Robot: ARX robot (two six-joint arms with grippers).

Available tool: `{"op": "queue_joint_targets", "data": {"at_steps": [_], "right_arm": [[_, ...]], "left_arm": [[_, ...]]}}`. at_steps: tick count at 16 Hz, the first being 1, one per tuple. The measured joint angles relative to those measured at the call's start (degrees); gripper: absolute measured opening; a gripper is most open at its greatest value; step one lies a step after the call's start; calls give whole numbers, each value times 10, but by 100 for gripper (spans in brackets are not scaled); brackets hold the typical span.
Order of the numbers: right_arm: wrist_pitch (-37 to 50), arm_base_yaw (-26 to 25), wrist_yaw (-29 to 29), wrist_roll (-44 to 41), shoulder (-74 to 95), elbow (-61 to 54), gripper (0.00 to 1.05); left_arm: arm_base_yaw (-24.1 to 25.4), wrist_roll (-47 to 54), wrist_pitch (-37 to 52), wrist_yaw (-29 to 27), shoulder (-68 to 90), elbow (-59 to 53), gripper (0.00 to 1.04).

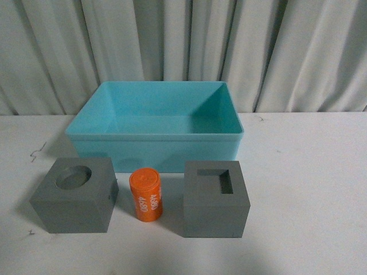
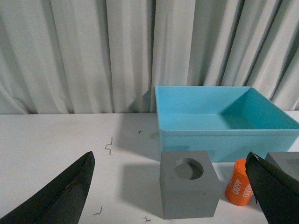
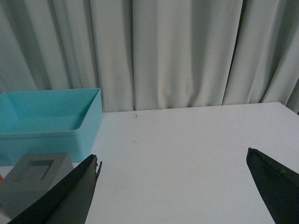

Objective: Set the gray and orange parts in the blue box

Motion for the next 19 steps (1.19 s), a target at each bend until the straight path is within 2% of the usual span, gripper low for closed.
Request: {"op": "queue_joint_targets", "data": {"at_steps": [19], "right_arm": [[0, 0, 0, 0, 0, 0, 98]], "left_arm": [[0, 0, 0, 0, 0, 0, 98]]}}
